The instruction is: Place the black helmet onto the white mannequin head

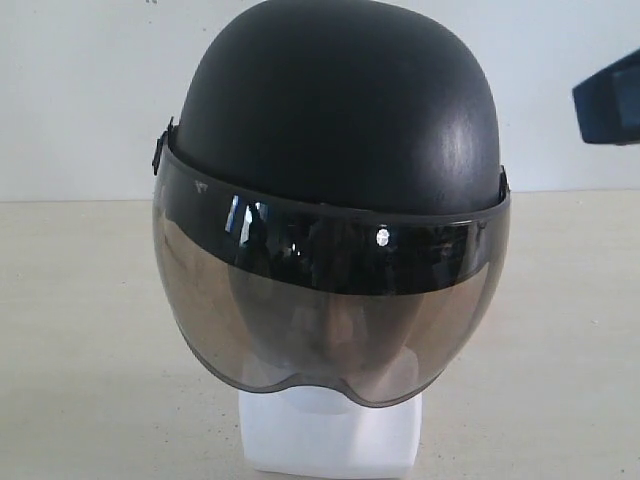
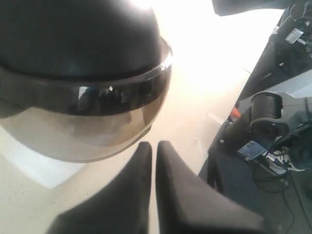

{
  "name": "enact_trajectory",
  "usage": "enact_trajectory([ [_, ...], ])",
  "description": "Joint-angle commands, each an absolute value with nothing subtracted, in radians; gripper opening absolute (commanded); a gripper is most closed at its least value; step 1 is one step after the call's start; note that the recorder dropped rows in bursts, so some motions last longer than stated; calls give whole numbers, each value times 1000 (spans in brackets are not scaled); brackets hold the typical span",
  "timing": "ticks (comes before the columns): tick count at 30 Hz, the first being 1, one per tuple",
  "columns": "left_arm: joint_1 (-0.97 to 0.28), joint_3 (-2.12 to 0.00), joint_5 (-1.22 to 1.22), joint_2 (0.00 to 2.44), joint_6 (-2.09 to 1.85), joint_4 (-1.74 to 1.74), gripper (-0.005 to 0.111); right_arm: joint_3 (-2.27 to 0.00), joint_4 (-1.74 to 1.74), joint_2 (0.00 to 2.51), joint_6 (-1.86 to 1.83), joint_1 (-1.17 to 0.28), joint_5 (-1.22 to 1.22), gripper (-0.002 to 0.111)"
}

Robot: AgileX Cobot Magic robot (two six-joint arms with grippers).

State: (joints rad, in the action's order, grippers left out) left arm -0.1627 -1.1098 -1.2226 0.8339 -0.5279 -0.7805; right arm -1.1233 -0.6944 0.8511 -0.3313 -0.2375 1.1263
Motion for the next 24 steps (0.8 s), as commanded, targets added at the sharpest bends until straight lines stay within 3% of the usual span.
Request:
enact_trajectory([
  [1,-161,-1039,-1078,840,-427,-652,4,-1129,-556,850,-232,-230,1044,0],
  [12,-161,-1169,-975,1120,-422,-661,4,-978,-537,959,-174,-230,815,0],
  [24,-161,-1220,-934,1258,-419,-646,4,-937,-499,1011,-163,-230,748,0],
])
